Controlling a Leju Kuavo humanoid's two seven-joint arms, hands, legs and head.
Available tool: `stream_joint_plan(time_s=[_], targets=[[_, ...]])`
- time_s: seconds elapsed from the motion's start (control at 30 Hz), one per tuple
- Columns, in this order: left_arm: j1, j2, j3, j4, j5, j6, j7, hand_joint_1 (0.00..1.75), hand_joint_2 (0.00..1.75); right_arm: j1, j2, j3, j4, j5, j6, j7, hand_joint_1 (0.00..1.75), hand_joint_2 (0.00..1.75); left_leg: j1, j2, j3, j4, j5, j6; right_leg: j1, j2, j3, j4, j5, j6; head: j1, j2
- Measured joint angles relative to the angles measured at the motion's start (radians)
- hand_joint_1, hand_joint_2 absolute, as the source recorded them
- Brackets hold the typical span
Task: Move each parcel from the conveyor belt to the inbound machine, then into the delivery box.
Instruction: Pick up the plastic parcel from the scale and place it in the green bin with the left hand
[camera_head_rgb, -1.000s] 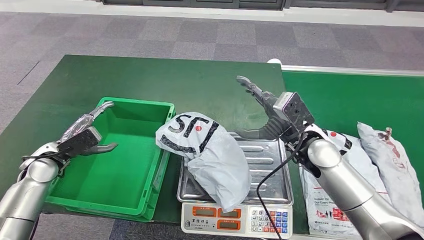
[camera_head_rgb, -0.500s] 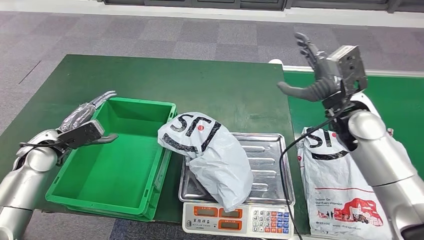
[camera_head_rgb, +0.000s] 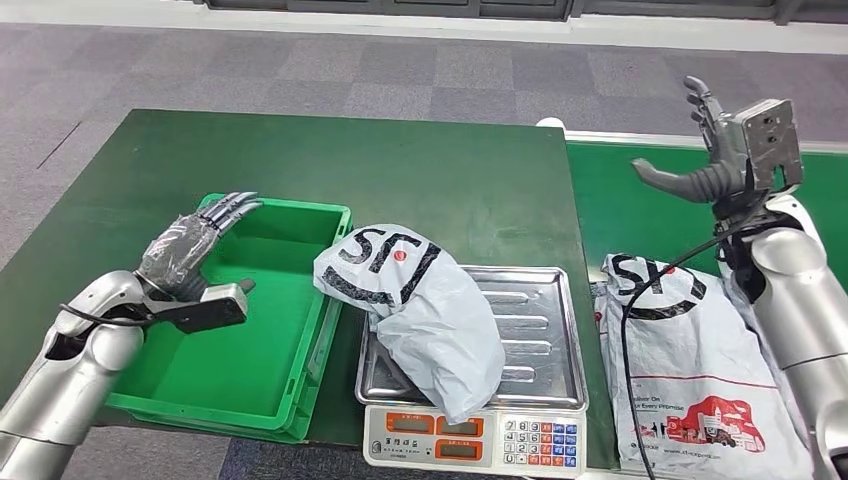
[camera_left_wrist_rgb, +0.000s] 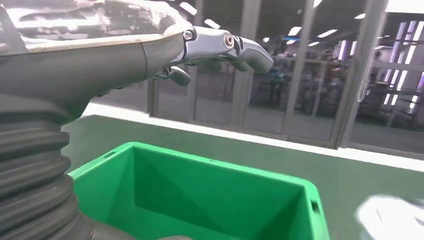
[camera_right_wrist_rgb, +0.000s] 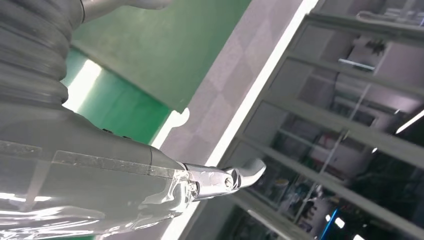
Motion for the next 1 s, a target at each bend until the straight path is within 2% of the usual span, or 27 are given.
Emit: stream_joint_plan(time_s=[0.17,0.47,0.77,1.0], targets=[[0.019,-0.027,-0.039,-0.045,-0.117,0.068,0.003,0.0,1.75,-0.001,0.006,-0.013,0.063,0.02,-0.001,-0.027,0.0,1.75,0.0,0.0,0.0,0.0,0.0,0.0,0.001,0.0,0.0,0.0,0.0,0.0,0.0,0.0],[0.013,-0.087,-0.11,-0.068,-0.225,0.113,0.011,0.0,1.75,-0.021,0.05,-0.013,0.147,0.058,-0.009,-0.051,0.0,1.75,0.0,0.0,0.0,0.0,0.0,0.0,0.0,0.0,0.0,0.0,0.0,0.0,0.0,0.0],[-0.139,-0.178,-0.207,0.014,-0.213,0.106,0.011,0.0,1.75,-0.046,0.084,-0.024,0.246,0.077,-0.014,-0.085,0.0,1.75,0.0,-0.002,-0.001,0.001,0.001,0.002,0.0,-0.002,0.001,0.0,0.001,0.002,0.0,0.0],[-0.223,-0.224,-0.248,0.081,-0.224,0.114,0.022,0.0,1.75,-0.051,0.097,-0.05,0.29,0.089,-0.031,-0.093,0.0,1.75,0.0,-0.002,-0.001,0.001,0.001,0.002,-0.001,-0.002,0.0,0.0,0.002,0.002,0.0,0.0]])
